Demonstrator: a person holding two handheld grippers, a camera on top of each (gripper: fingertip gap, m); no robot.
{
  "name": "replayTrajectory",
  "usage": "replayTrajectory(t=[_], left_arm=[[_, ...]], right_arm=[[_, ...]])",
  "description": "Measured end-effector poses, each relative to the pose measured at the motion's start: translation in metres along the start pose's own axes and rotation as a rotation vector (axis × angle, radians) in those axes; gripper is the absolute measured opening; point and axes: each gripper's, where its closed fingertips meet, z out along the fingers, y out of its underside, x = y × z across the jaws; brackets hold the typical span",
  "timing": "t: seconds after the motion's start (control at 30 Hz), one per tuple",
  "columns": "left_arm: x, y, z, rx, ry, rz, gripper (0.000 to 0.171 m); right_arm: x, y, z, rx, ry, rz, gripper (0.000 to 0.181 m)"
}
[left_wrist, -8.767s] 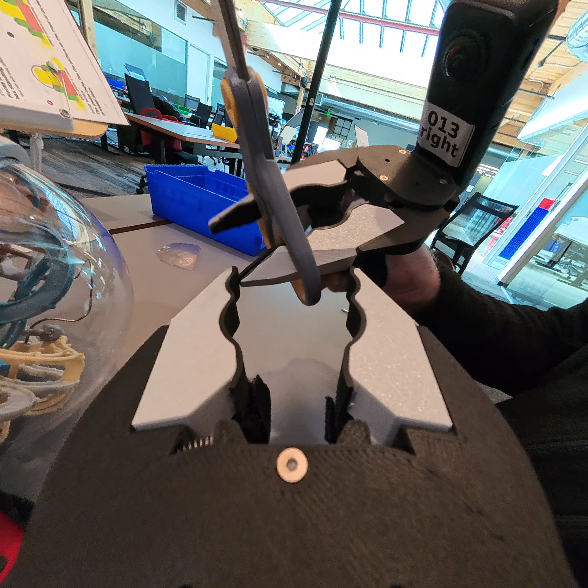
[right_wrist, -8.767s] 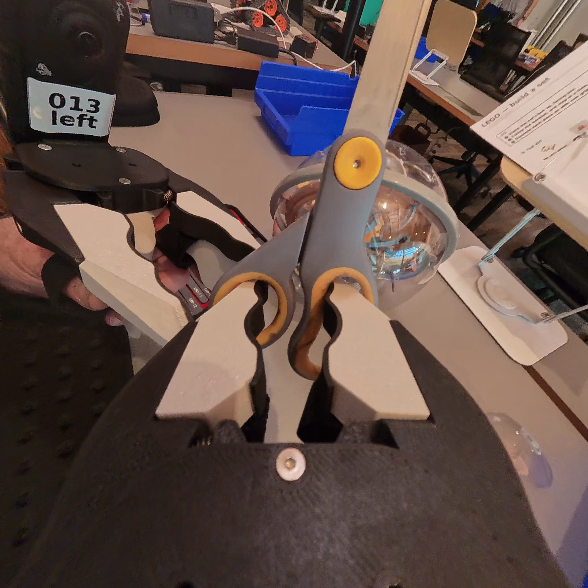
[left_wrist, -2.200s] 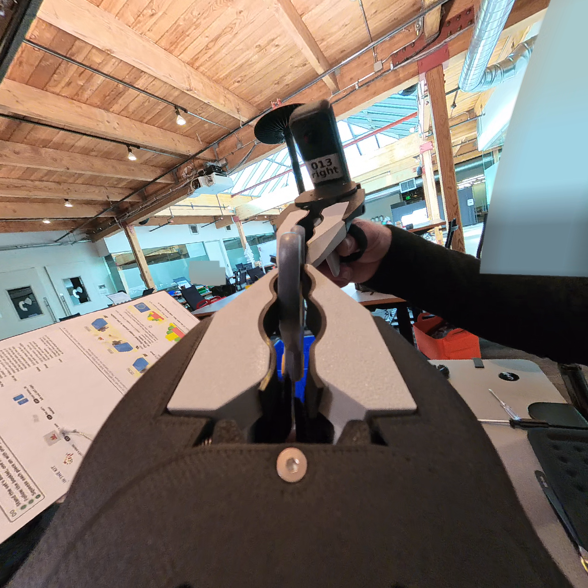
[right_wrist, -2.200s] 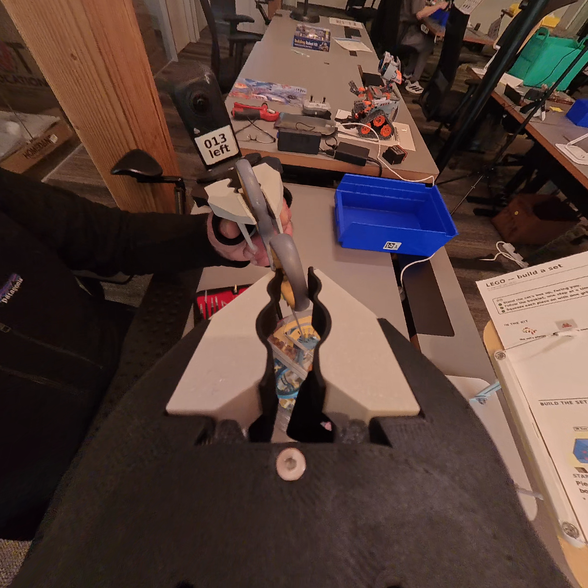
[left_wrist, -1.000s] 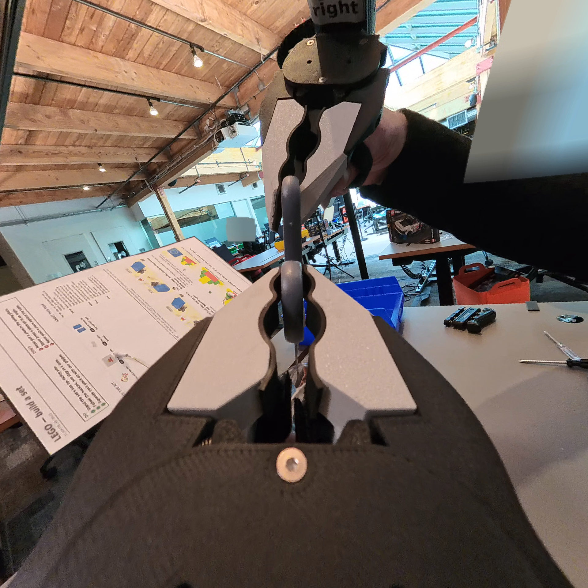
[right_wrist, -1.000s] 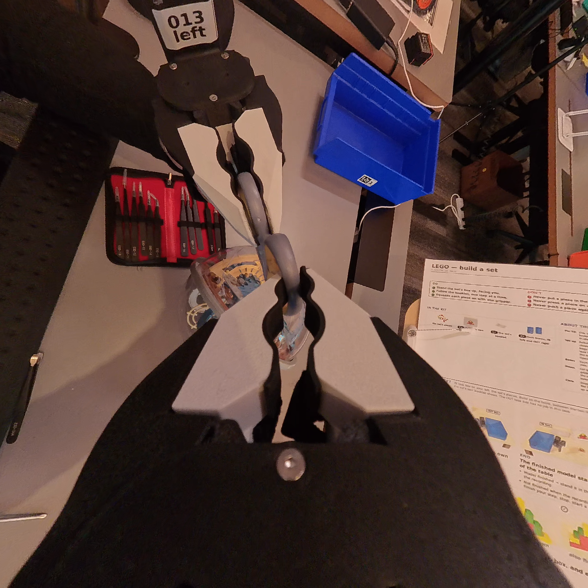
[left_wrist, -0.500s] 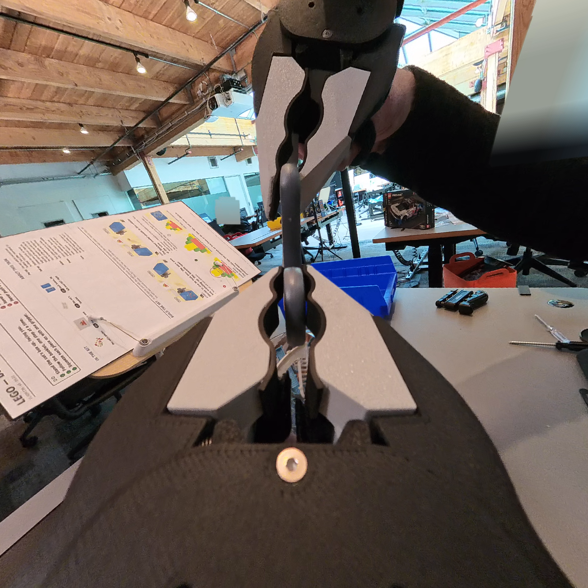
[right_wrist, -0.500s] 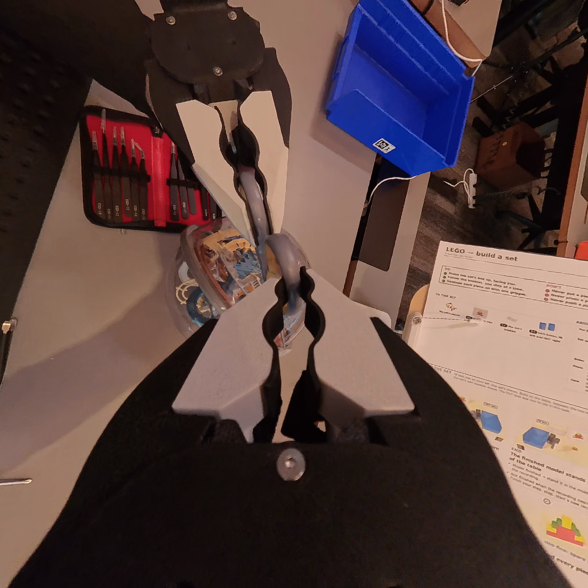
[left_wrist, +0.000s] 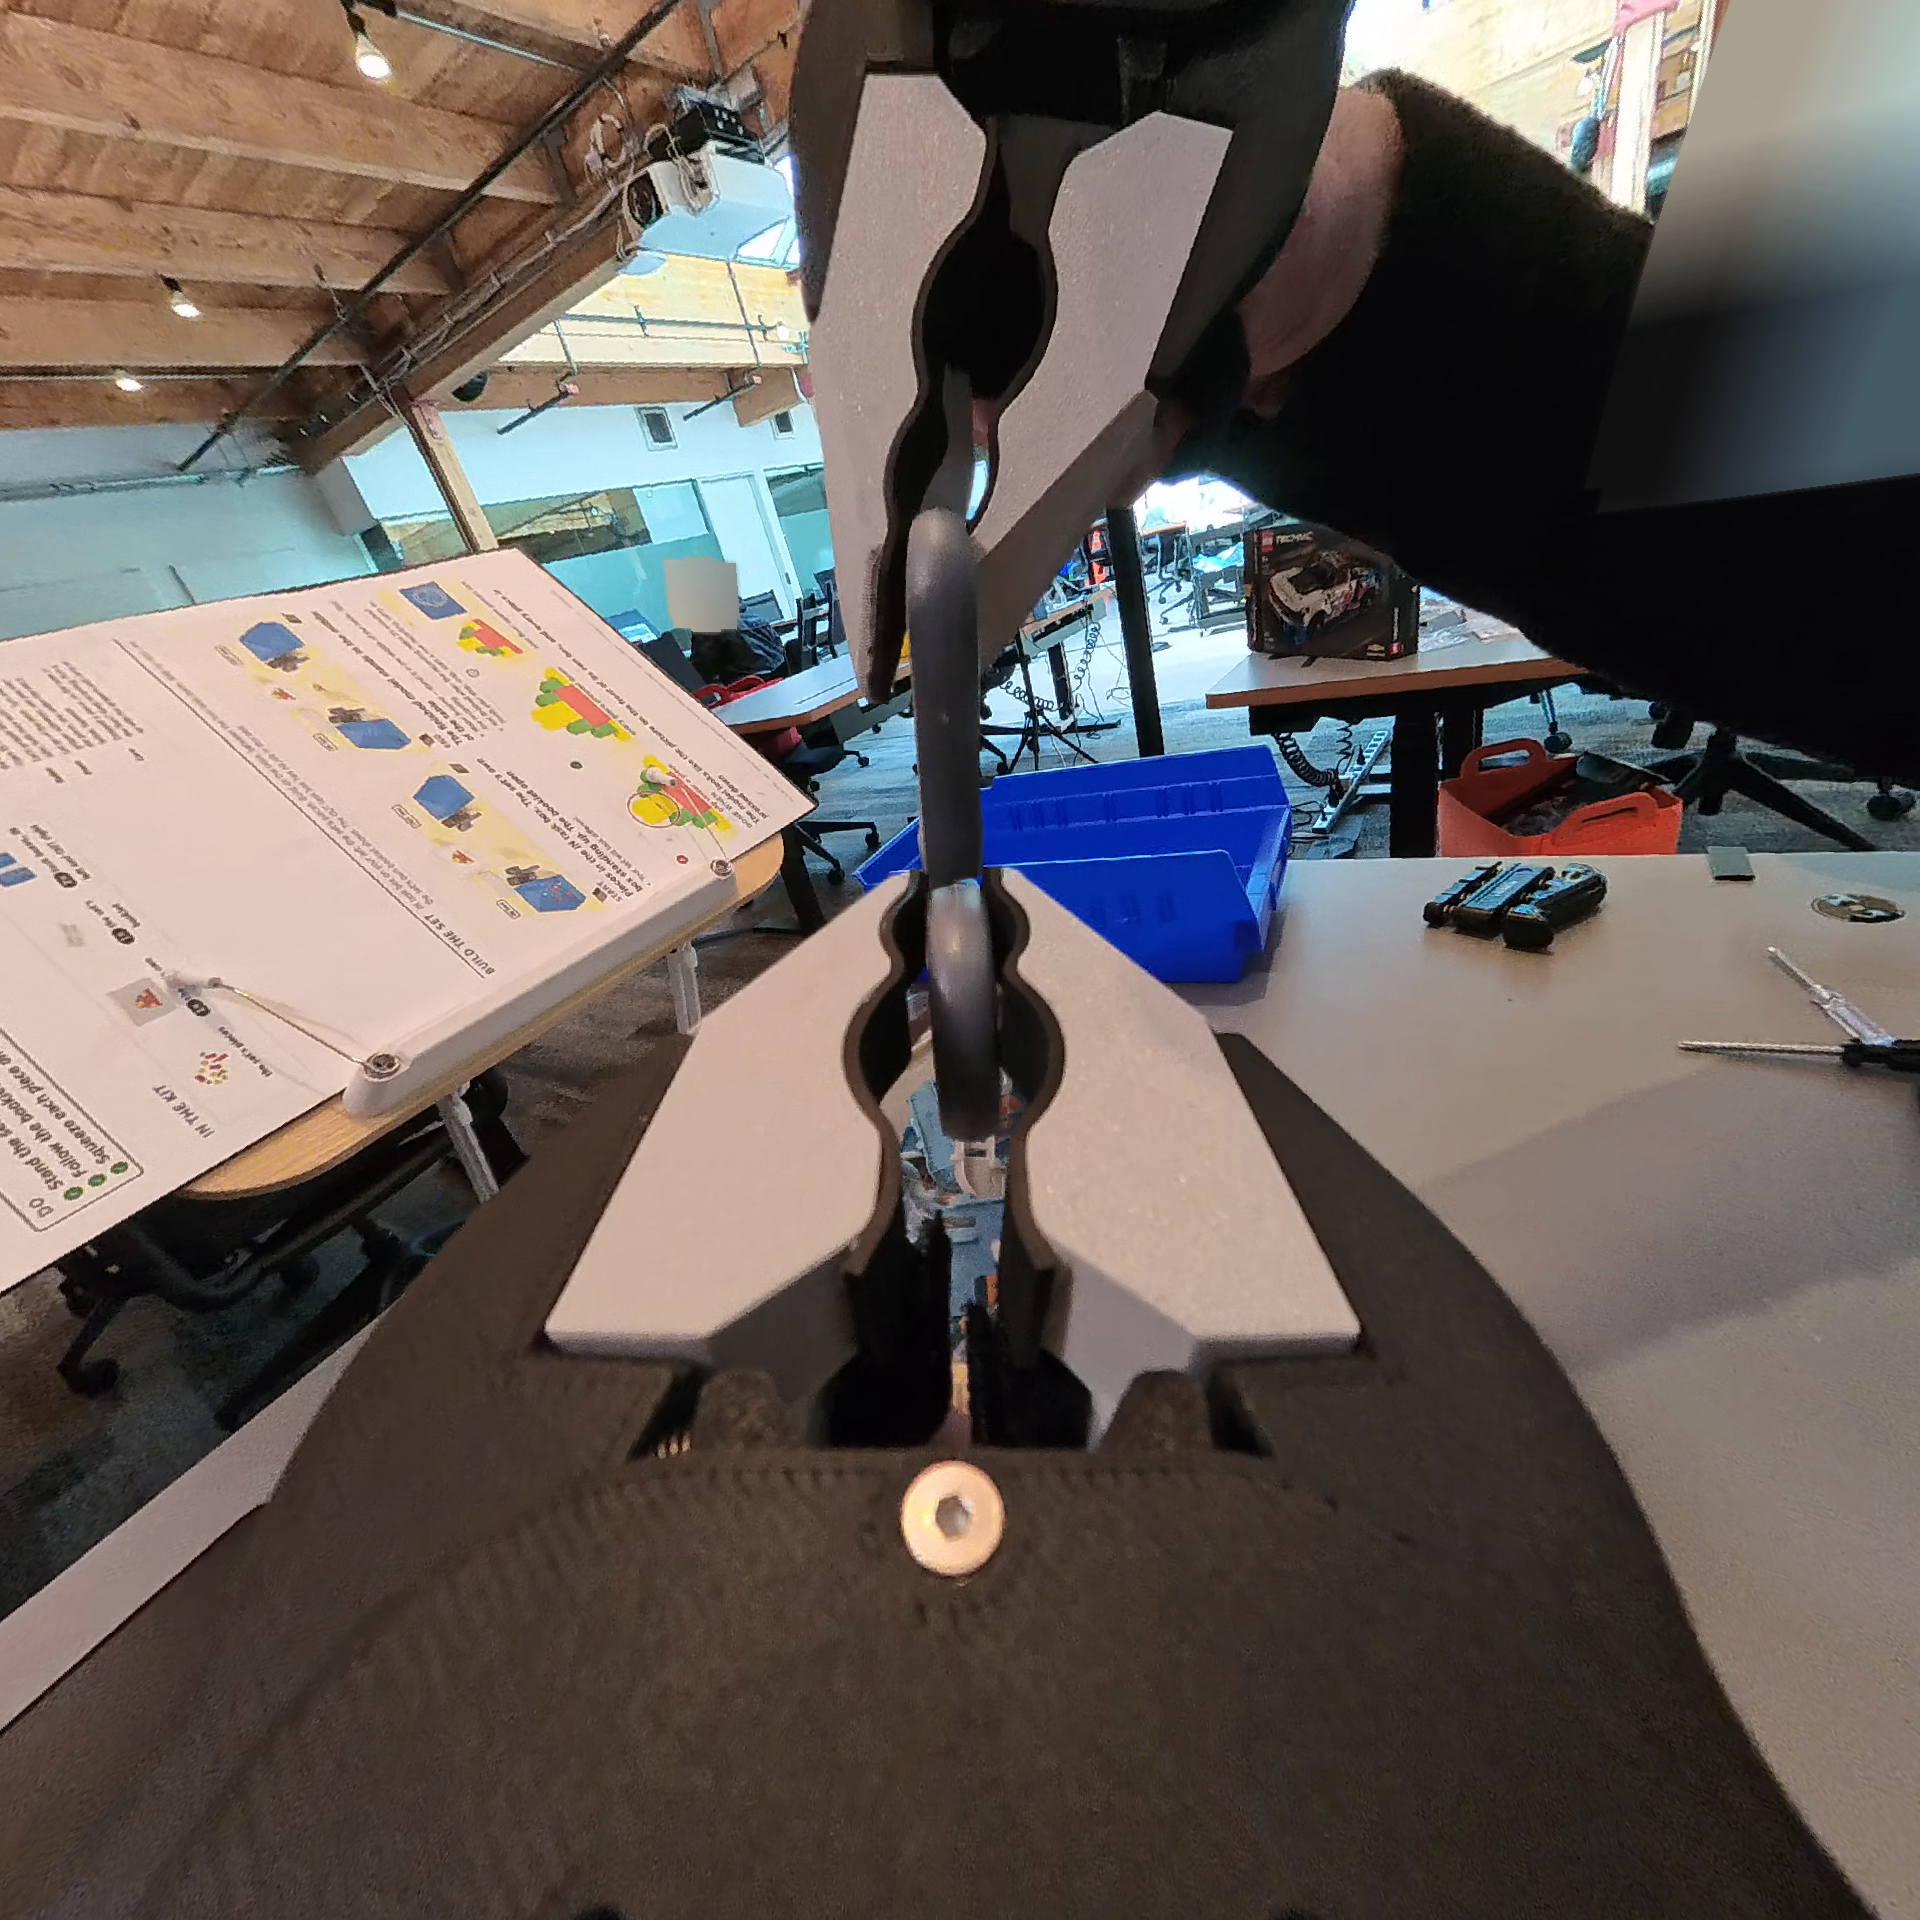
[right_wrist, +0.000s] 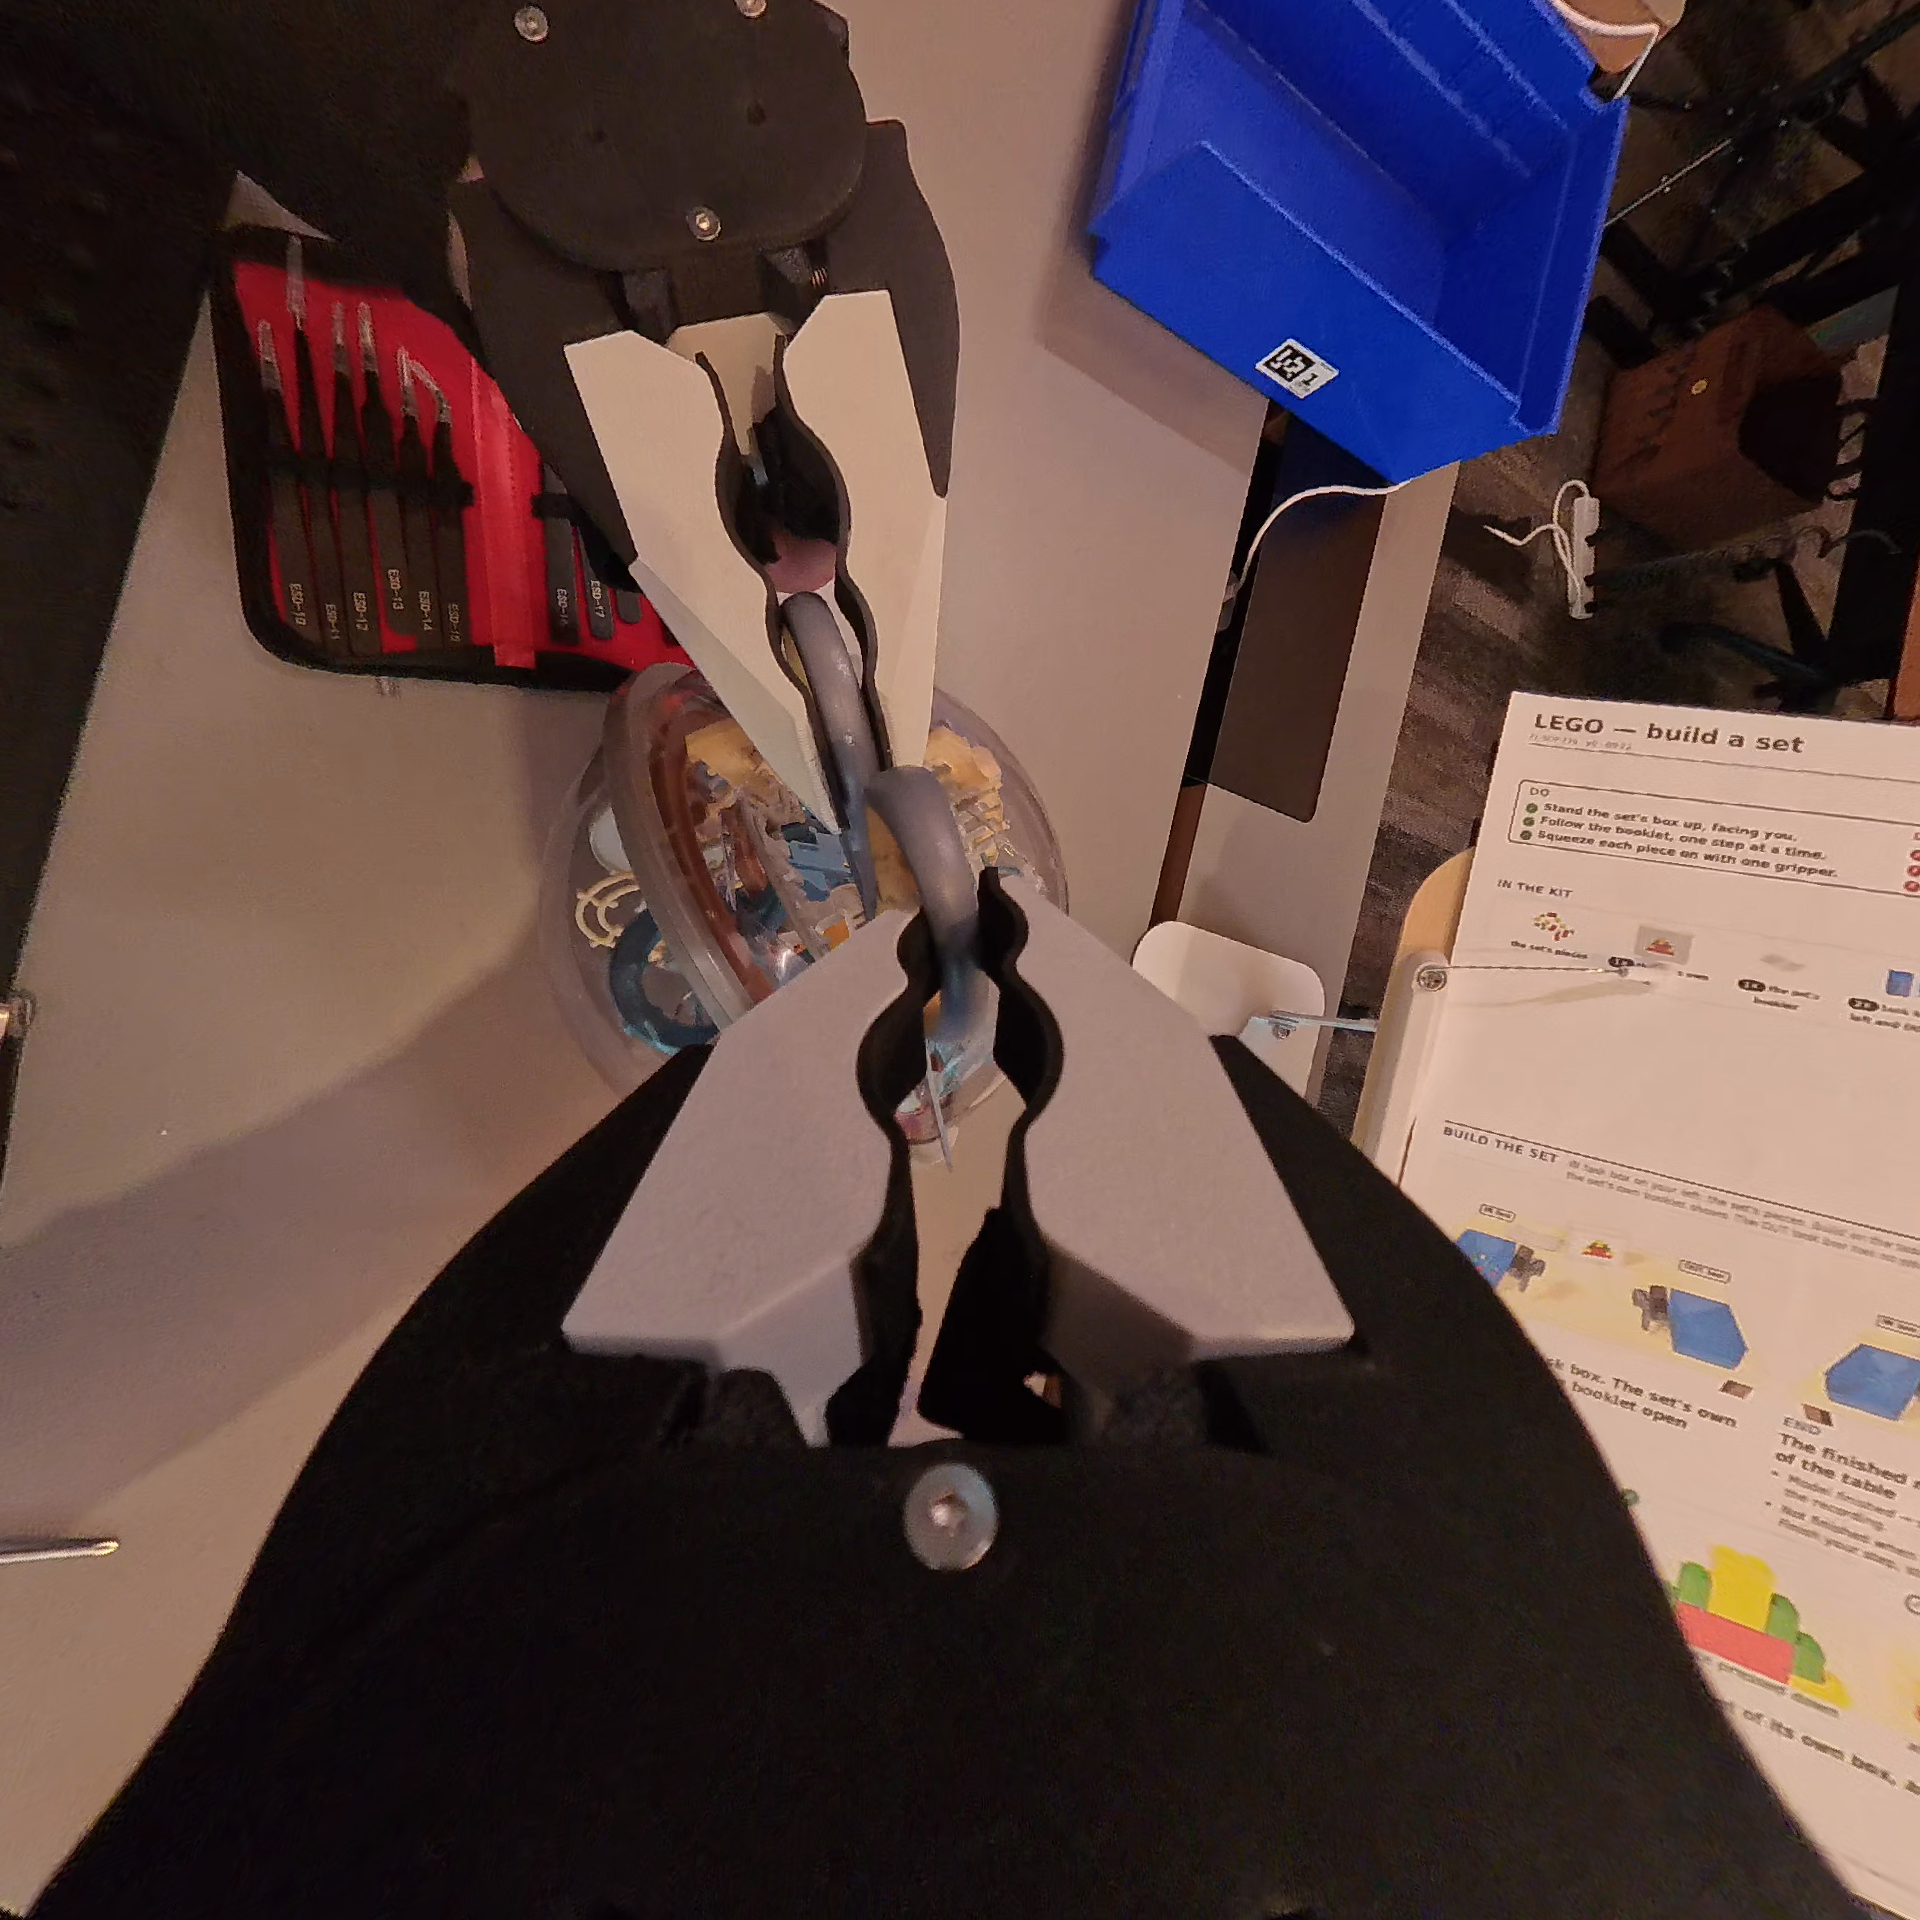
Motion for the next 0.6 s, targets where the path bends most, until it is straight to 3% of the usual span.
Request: replayTrajectory(t=[0.4,0.6], left_arm=[[0.012,-0.006,0.033,-0.102,0.073,0.072,0.007],[0.017,0.009,0.035,-0.137,0.114,0.064,0.007]], right_arm=[[-0.001,0.035,-0.026,0.18,-0.006,0.128,0.003],[-0.004,0.055,-0.031,0.301,-0.005,0.205,0.003]])
